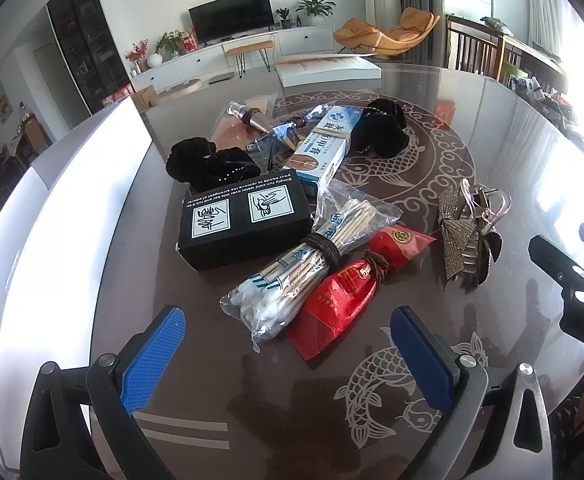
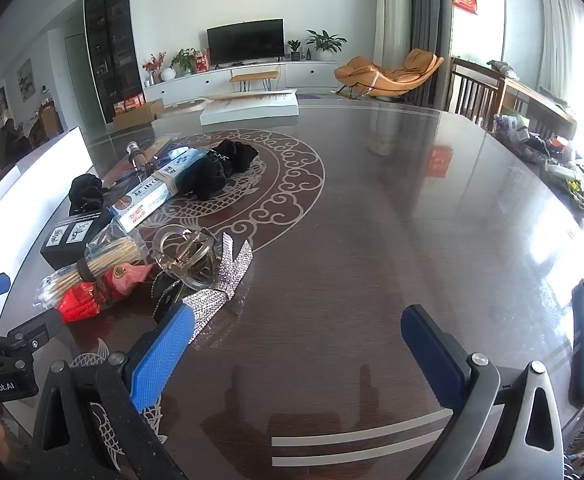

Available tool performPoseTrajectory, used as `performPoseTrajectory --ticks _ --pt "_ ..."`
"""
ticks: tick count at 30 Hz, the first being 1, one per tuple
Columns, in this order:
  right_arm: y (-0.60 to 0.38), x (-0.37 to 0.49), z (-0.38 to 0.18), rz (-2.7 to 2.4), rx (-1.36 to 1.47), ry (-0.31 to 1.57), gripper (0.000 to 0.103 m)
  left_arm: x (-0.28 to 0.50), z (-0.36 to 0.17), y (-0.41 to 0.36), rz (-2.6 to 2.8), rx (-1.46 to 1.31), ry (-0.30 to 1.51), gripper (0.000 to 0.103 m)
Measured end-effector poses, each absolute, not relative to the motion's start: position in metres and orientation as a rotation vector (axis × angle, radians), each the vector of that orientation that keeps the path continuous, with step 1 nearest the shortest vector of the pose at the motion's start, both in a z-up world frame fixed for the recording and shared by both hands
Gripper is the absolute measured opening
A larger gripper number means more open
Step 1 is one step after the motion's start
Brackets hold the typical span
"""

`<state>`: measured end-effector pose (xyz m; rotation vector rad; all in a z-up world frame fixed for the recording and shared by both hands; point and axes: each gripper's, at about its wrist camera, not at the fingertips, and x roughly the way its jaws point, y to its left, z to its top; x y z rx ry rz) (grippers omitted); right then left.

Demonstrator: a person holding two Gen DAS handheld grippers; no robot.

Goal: Organize objects
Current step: 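Move the left tool toward the red tasseled candy packet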

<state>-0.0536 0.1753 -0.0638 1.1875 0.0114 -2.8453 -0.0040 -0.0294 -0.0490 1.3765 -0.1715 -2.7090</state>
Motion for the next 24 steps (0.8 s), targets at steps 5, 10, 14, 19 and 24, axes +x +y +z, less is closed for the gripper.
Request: performPoseTrajectory --ticks 5,10,14,19,24 --pt "0.175 -0.054 -0.064 -2.846 1.187 0.011 0.103 -0.004 -0.05 -0.03 -2.71 1.374 -0.173 0.103" --pt "0.176 -0.054 -0.064 -2.846 1.187 0.011 0.103 -0.003 -0.05 -0.031 -2.711 1.369 -0.172 0.103" --pt "0.175 -0.054 -0.064 -2.846 1.187 0.011 0.103 -0.002 -0.049 -0.032 -2.707 1.369 -0.174 0.103" --pt "0.176 -0.054 -0.064 -2.845 1.188 0.011 0.103 0.0 -0.05 -0.037 -2.697 1.378 -0.175 0.103" --pt "0.175 -0.054 -0.064 -2.845 1.188 0.009 0.103 0.0 -0.051 -0.04 -2.686 1.385 -0.169 0.103"
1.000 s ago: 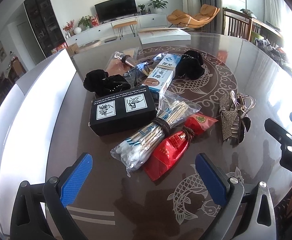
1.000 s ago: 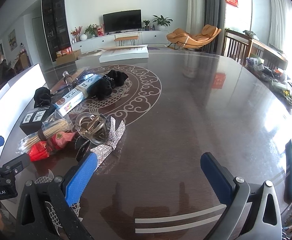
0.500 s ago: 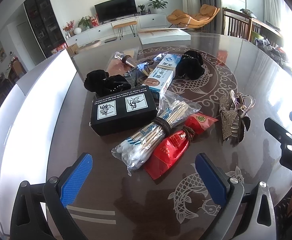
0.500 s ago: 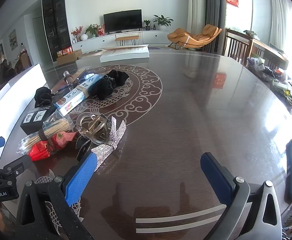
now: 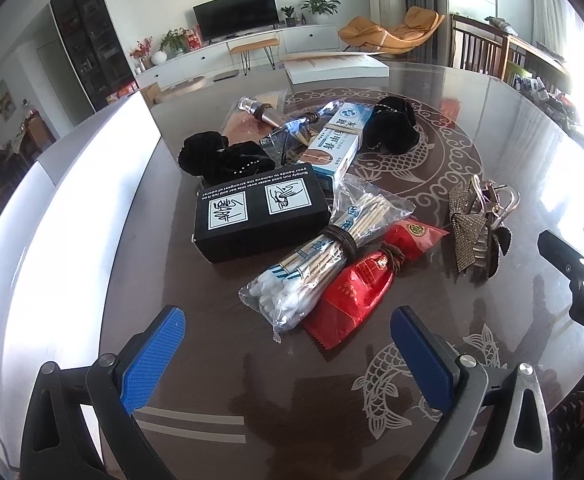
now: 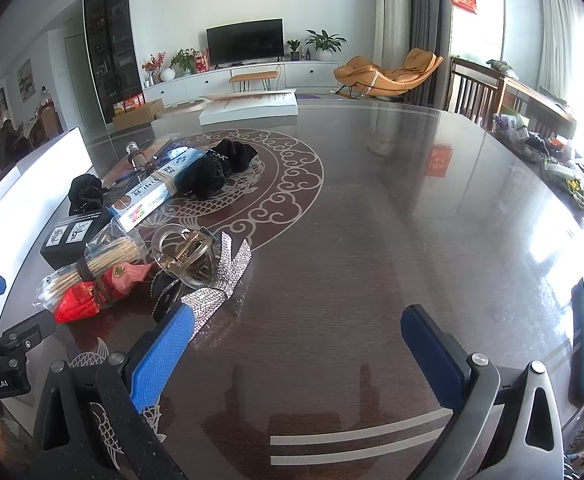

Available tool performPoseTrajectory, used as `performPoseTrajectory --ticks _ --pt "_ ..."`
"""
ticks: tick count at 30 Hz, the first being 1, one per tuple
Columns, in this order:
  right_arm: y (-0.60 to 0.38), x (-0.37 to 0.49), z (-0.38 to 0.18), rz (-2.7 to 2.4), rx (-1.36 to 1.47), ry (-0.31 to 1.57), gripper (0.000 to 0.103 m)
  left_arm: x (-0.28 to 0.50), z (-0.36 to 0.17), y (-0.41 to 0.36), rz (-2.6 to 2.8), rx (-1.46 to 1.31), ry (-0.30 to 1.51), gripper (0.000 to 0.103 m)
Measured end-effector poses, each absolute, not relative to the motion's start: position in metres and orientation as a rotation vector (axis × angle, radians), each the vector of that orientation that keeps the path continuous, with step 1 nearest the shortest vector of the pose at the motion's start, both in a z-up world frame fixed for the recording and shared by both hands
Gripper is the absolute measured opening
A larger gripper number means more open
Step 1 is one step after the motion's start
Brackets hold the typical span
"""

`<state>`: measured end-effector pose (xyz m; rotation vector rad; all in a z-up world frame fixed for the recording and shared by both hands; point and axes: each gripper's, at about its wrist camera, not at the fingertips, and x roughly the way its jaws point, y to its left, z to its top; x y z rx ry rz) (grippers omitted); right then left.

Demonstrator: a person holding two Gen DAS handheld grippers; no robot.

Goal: Organize objects
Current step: 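Move the left tool toward the red tasseled candy packet, then lower the open left tool over the red packet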

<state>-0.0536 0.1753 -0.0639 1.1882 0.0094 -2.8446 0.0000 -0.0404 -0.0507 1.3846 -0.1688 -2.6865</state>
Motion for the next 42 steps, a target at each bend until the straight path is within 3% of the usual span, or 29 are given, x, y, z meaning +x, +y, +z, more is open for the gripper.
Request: performPoseTrajectory --ticks 32,42 --pt "0.177 -0.051 -0.067 -2.844 1.193 0.002 0.103 0.011 -0.054 -0.054 -2.653 1.41 -0.225 0.103" --pt "0.174 -0.054 -0.07 -2.828 1.214 0.011 0.103 0.007 -0.055 -0.089 -2.621 1.427 -0.069 0.103"
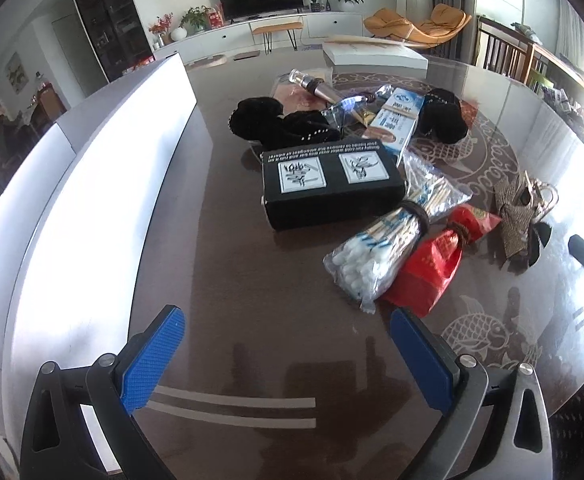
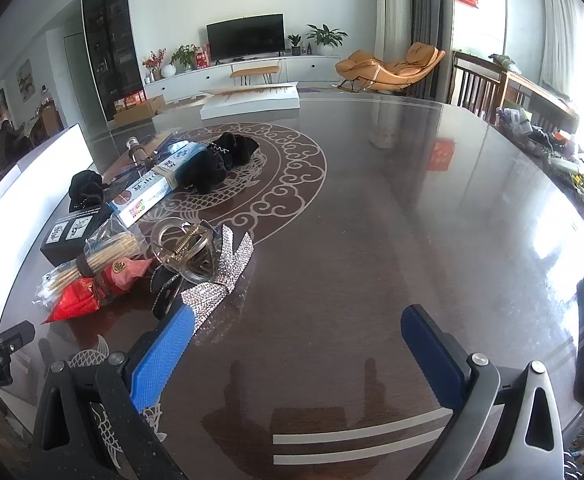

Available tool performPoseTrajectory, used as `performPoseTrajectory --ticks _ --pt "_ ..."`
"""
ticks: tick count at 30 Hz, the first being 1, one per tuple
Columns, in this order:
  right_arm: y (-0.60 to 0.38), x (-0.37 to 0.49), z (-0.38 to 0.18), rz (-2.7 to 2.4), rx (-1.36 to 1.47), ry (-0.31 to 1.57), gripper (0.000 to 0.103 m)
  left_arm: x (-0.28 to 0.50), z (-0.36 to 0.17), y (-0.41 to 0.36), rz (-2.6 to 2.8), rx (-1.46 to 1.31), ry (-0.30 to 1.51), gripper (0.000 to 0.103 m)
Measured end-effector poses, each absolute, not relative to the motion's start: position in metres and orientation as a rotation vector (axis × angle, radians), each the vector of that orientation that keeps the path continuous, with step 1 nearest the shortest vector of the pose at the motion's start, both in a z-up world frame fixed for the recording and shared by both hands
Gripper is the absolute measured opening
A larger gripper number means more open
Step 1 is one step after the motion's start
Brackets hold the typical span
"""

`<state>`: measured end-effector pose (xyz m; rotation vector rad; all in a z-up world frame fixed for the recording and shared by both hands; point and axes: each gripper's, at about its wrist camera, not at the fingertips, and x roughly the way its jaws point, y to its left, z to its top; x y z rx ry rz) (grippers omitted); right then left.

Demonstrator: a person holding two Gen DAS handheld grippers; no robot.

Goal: Organize objects
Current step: 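Lower the open left tool over the red packet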

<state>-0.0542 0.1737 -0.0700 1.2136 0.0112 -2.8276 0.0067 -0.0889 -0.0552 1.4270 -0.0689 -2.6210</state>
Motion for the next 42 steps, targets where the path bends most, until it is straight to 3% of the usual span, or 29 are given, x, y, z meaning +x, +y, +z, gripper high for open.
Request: performPoseTrajectory --ticks 6,14,31,38,42 --pt "0.173 -0.054 -0.072 -2.829 1.222 0.034 0.103 -0.029 -0.054 -0.063 -2.708 1.515 -0.178 0.103" --pt "0.181 -0.052 -0.069 -2.841 1.22 -0.016 0.103 -0.052 -0.07 -0.047 -2.749 1.72 -0.139 0.103" --pt "0.182 -0.053 -0.069 -2.831 1.223 -0.041 0.103 -0.093 -0.087 -0.038 -2.713 1.893 -0.036 0.103" --pt "0.182 -0.052 -0.069 -2.832 1.223 -0.038 0.103 -0.1 -0.09 -0.028 -2.67 1.904 -0.16 0.103" --pt "0.183 -0.052 -0.068 -2.831 1.225 -0.043 0.103 -0.106 -0.088 -0.033 -2.659 1.929 -0.119 0.103"
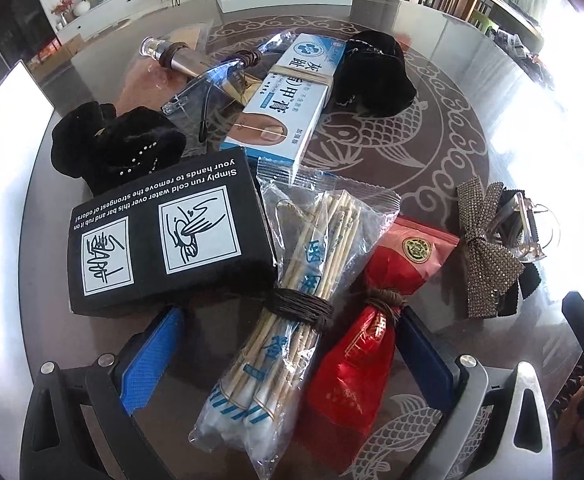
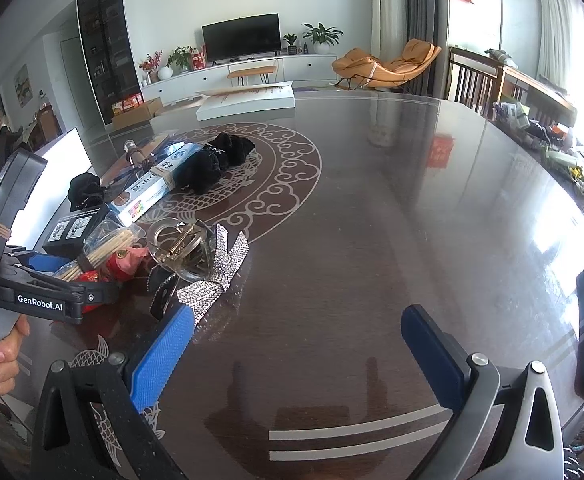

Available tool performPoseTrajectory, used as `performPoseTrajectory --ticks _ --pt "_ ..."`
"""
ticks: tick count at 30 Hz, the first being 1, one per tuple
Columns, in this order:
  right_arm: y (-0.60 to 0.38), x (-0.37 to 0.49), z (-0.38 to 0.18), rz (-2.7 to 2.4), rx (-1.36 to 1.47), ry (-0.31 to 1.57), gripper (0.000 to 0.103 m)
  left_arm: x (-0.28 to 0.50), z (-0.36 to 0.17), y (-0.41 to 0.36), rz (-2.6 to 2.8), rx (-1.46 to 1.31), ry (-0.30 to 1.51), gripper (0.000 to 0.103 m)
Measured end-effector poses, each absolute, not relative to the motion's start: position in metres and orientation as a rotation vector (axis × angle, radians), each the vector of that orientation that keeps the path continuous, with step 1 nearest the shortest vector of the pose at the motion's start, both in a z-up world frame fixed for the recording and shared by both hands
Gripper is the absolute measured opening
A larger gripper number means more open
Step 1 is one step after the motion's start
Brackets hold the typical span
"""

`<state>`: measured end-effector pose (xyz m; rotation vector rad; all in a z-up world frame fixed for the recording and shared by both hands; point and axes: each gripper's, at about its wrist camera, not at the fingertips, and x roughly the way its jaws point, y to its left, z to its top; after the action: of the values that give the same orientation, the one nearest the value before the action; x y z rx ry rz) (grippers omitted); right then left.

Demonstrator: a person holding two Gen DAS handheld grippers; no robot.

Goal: Organize objects
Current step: 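Lower the open left tool over the red packet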

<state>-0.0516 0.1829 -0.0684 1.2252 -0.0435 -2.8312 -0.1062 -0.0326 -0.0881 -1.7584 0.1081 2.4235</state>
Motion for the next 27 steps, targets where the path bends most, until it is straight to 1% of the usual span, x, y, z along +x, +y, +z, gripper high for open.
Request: performPoseTrajectory --ticks 3,9,21,23,25,27 --pt "0.183 -0.052 -0.069 -2.831 1.226 -0.045 0.103 -0.111 -0.086 -0.041 2.435 -1.774 0.065 0.103" --pt "0.182 -0.052 -0.069 -2.831 1.225 -0.043 0.103 -0.112 -0.087 -0.05 2.481 -1.812 0.08 0.103" --pt "0.185 -0.051 -0.068 -2.834 1.222 -0.056 0.103 -0.082 -0.081 -0.087 2.503 -1.844 0.043 0.103" --pt "0.183 -0.052 -0.069 -2.83 1.231 -0.047 0.103 -0.081 -0.08 -0.091 2.481 -1.856 0.059 0.103" --pt "0.182 -0.053 -0.07 -2.827 1.233 -0.037 0.103 -0.079 -0.075 -0.09 2.483 -1.857 0.128 0.103" --pt "0.18 -0.052 -0.07 -2.827 1.232 -0.023 0.103 -0.072 -0.061 -0.088 2.543 -1.8 0.179 0.103"
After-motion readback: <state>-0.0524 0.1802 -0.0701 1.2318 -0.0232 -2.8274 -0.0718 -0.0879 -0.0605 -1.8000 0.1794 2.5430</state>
